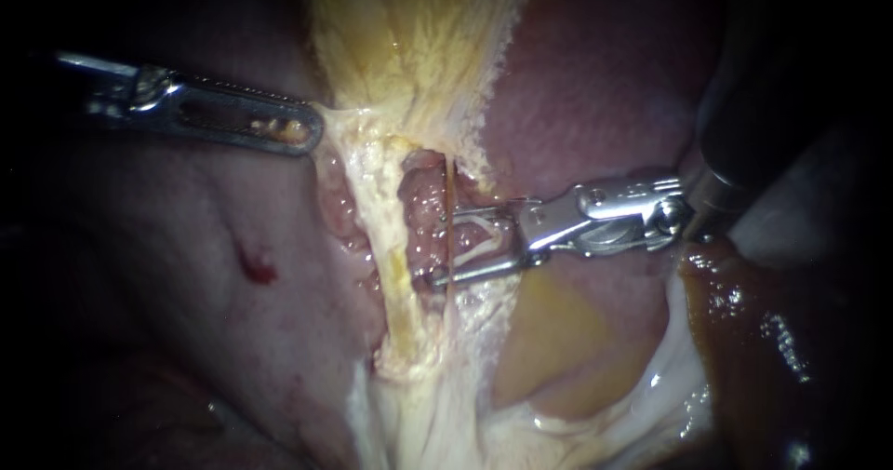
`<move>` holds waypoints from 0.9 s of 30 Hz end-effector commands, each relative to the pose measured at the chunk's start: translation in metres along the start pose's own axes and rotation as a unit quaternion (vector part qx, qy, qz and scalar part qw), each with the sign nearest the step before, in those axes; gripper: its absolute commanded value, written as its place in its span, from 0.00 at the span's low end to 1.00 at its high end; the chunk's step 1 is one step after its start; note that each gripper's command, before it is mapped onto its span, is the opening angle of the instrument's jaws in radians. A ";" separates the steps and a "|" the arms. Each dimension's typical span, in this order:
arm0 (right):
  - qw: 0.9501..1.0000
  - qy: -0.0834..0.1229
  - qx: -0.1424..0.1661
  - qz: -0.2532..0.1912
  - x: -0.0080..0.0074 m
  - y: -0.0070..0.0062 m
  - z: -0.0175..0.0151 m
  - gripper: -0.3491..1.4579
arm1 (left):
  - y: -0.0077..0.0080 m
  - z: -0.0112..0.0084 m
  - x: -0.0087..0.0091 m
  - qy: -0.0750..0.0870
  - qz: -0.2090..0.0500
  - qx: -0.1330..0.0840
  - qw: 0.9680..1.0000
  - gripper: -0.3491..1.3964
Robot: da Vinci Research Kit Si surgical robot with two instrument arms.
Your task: Clipping first clip left tube
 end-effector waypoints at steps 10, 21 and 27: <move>1.000 0.001 0.006 0.001 0.0000 -0.0007 -0.0029 0.46 | 0.0000 -0.0001 0.0000 0.000 0.000 0.000 1.000 0.00; 1.000 0.001 0.010 0.001 0.0000 -0.0015 -0.0051 0.45 | 0.0000 -0.0001 0.0000 0.000 0.000 0.000 1.000 0.00; 1.000 0.001 0.012 0.001 0.0004 -0.0022 -0.0048 0.46 | 0.0000 -0.0001 0.0000 0.000 0.000 0.000 1.000 0.00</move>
